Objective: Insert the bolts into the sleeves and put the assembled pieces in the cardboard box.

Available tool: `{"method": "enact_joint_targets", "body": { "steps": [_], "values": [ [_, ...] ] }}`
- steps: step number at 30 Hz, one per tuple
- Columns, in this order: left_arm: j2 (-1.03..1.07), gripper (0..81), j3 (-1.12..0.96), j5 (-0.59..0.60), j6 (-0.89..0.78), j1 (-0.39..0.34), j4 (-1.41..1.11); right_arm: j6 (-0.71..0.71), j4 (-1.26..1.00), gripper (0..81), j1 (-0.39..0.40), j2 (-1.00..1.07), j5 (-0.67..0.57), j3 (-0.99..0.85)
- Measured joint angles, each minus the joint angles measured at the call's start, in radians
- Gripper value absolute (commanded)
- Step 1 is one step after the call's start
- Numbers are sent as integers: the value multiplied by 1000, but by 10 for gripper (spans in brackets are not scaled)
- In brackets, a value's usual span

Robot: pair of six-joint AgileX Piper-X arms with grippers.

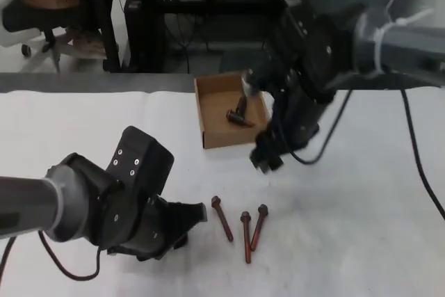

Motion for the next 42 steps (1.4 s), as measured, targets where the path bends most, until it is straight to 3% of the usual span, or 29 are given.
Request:
{"method": "enact_joint_targets", "body": {
  "steps": [11, 14, 17, 18, 25, 29, 31, 37, 42],
  "values": [
    [54, 419, -40, -56, -95, -1, -21, 75, -73, 644, -19, -112, -94, 240],
    [97, 293, -83, -71, -96, -1, -18, 141, -78, 644, -19, -155, -97, 280],
    [140, 29, -131, -81, -99, -1, -3, 195, -108, 644, -19, -203, -97, 309],
    [149, 14, -144, -81, -99, -1, 6, 204, -119, 644, -19, -216, -97, 316],
    [159, 18, -160, -66, 6, -4, -12, 315, -168, 637, -4, -254, -97, 335],
    [131, 18, -149, -35, 131, -16, -40, 415, -213, 518, 26, -254, -97, 362],
    [73, 18, -141, -24, 214, -27, -41, 467, -225, 465, 40, -254, -89, 371],
    [-175, 18, -108, 1, 469, -67, -96, 565, -275, 463, 74, -218, -52, 374],
    [-355, 18, -45, 1, 546, -80, -117, 625, -314, 463, 83, -140, -57, 374]
  ]
}}
